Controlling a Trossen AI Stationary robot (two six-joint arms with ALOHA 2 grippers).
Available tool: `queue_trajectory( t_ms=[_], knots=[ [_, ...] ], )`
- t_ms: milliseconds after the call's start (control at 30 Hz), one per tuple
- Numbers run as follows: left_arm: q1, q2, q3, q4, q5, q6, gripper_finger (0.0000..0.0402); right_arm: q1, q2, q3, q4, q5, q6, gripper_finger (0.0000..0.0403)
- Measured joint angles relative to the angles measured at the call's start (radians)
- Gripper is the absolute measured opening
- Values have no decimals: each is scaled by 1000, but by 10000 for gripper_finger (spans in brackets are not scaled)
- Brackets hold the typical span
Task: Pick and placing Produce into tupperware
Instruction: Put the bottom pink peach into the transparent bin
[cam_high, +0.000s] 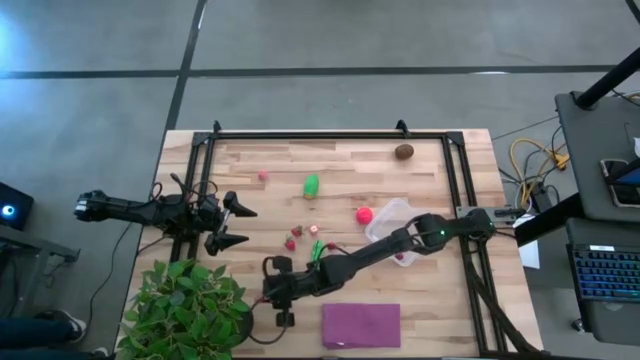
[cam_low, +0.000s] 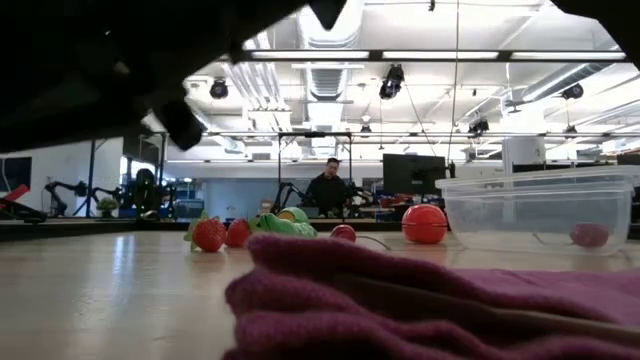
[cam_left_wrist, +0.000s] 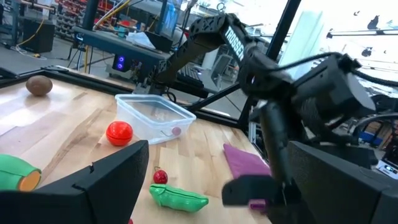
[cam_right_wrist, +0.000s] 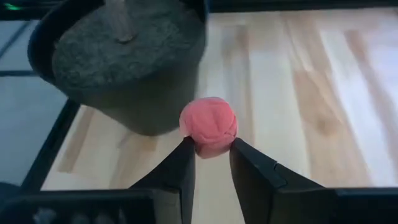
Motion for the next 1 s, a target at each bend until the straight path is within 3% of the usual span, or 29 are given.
queue_trajectory(
  t_ms=[233,433,700,900,1000],
  knots=[
    [0,1,0,-2,0,0,367,13,-98,-1,-280,34,-3,86],
    [0,0,0,0,0,0,367,38,-224,0,-470,190,39,86],
    [0,0,0,0,0,0,367,35,-382,-5,-942,371,279,86],
    [0,1,0,0,0,0,367,34,-435,-35,-1283,391,512,86],
    [0,-1,0,0,0,0,367,34,-448,-76,-1354,390,576,86]
  ],
)
